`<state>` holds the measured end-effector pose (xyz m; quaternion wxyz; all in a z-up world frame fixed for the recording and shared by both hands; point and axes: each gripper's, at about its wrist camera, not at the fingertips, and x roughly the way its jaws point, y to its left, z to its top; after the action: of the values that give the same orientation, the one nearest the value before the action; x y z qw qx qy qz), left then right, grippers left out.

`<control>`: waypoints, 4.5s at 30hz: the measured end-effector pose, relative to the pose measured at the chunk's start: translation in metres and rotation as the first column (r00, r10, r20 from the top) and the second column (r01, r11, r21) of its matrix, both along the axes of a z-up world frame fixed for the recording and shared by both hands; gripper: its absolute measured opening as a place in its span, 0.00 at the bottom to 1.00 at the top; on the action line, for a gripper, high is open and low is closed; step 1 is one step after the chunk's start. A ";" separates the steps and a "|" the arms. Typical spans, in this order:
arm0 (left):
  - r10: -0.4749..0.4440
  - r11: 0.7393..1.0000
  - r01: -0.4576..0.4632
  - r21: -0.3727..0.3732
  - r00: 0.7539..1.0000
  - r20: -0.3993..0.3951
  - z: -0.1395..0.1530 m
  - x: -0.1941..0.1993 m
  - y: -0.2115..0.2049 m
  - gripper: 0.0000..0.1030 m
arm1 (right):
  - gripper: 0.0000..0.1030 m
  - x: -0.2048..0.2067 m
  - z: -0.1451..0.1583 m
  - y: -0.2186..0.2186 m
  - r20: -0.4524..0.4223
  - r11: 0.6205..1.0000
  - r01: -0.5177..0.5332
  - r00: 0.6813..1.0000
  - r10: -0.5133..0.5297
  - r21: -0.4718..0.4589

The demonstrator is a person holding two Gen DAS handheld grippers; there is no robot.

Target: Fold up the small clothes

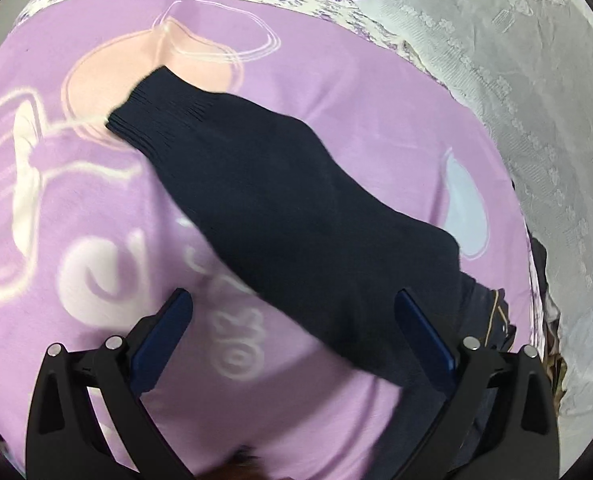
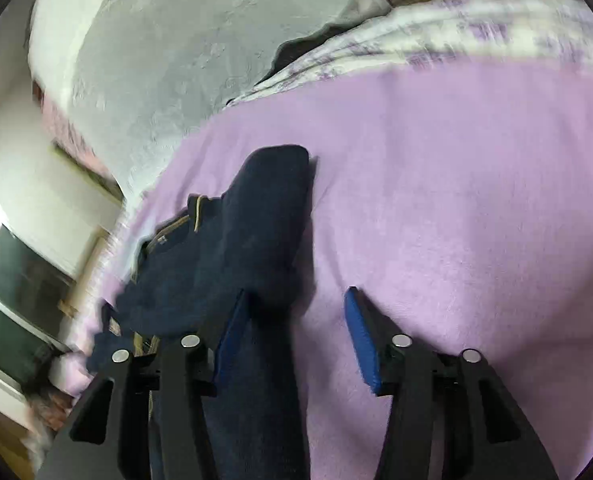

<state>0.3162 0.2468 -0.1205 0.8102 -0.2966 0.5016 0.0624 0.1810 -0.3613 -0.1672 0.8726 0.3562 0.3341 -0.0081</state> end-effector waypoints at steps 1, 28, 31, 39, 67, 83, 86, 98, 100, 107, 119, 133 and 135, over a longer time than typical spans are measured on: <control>-0.005 1.000 0.005 -0.016 1.000 -0.007 -0.002 0.002 0.006 0.96 | 0.50 0.002 0.001 0.004 -0.004 0.999 -0.010 1.000 0.009 -0.033; 0.123 0.971 -0.099 -0.218 0.988 0.097 -0.029 0.034 0.089 0.17 | 0.62 0.000 0.002 0.018 0.004 0.996 -0.035 0.999 0.035 -0.076; 0.096 0.988 -0.081 -0.130 0.989 0.112 -0.011 0.027 0.080 0.13 | 0.63 0.000 0.002 0.018 0.004 0.996 -0.037 0.999 0.038 -0.076; -0.051 0.980 0.014 0.199 0.982 0.182 0.059 0.017 0.008 0.12 | 0.63 -0.001 0.002 0.018 0.004 0.997 -0.036 0.999 0.036 -0.075; -0.451 0.812 0.275 0.514 0.855 0.255 0.136 -0.030 -0.258 0.12 | 0.75 -0.053 0.108 0.028 0.107 0.955 -0.110 0.984 0.144 -0.276; -0.627 0.680 0.464 0.567 0.769 0.122 0.048 -0.032 -0.418 0.60 | 0.75 -0.056 0.104 -0.036 0.117 0.995 -0.006 0.993 0.017 -0.098; -0.653 0.632 0.466 0.619 0.751 0.102 0.033 -0.043 -0.429 0.86 | 0.75 -0.055 0.103 -0.033 0.117 0.994 -0.014 0.993 0.026 -0.107; -0.574 0.644 0.311 0.699 0.800 0.172 0.073 -0.066 -0.318 0.96 | 0.65 -0.042 0.086 -0.003 0.087 0.987 -0.084 0.992 0.097 -0.136; -0.512 0.670 0.266 0.693 0.841 0.173 0.069 -0.060 -0.281 0.96 | 0.63 -0.033 0.078 0.010 0.066 0.987 -0.125 0.989 0.132 -0.097; -0.351 0.818 0.245 0.520 0.929 0.114 0.027 -0.022 -0.197 0.96 | 0.63 0.026 0.048 0.062 -0.037 0.979 -0.160 0.986 0.166 0.128; -0.366 0.845 0.315 0.433 0.930 0.037 -0.012 -0.001 -0.194 0.96 | 0.14 0.062 0.017 0.065 -0.055 0.995 0.035 0.998 -0.030 0.090; -0.356 0.806 0.264 0.530 0.931 0.078 -0.001 -0.016 -0.197 0.96 | 0.32 0.038 0.033 0.041 -0.019 0.990 0.108 0.994 -0.110 -0.086; -0.322 0.837 0.199 0.510 0.933 0.163 0.016 -0.024 -0.186 0.96 | 0.38 0.028 0.049 0.040 0.038 0.974 0.174 0.985 -0.170 -0.144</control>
<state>0.2921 0.0610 -0.1049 0.9142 -0.0175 0.4032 0.0381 0.2093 -0.3213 -0.1183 0.8967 0.3187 0.2893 -0.1036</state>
